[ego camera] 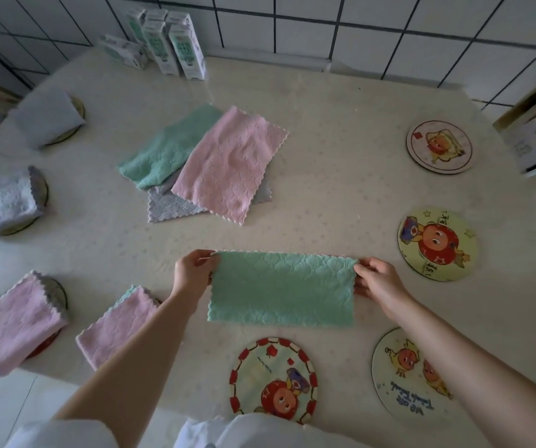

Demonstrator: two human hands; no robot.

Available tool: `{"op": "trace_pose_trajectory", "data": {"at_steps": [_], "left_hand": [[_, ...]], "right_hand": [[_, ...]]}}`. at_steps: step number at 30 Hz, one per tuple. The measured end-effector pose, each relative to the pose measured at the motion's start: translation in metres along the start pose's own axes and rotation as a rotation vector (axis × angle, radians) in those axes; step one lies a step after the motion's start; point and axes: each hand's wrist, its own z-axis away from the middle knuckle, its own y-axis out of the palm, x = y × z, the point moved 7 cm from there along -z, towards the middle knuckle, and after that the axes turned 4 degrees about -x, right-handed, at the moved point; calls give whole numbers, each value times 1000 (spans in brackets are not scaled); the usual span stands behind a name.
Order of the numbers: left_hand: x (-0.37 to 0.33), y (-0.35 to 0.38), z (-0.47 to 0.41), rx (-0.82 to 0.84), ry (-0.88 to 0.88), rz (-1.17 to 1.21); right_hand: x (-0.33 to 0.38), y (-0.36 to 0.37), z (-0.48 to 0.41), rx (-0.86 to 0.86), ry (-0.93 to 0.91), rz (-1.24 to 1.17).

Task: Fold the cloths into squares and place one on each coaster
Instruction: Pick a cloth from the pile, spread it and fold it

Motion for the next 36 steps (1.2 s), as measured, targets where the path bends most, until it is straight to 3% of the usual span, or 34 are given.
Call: {"op": "trace_pose_trajectory", "data": {"at_steps": [9, 16, 18, 21, 25, 29, 33, 36], "left_hand": [[0, -1, -6, -47, -1, -62], [-4, -17, -3, -233, -5, -35], [-16, -20, 14, -276, 143, -210], [-23, -1, 57, -174, 519, -417], [4, 43, 121, 111, 1093, -697], [39, 73, 148, 310, 1206, -945], [62, 66, 142, 346, 1174, -1174], [75, 43, 126, 354, 1107, -1255]], "right_hand": [[9, 0, -4, -72, -26, 97], [14, -9, -4, -152, -94, 224], [28, -13, 14, -219, -242, 389], [45, -5, 55, -262, -594, 592], [26, 44, 103, -20, -924, 899], [-4, 85, 132, 175, -1053, 1068], [-27, 89, 131, 261, -1029, 1293], [-42, 72, 124, 221, -1085, 1380]]}}
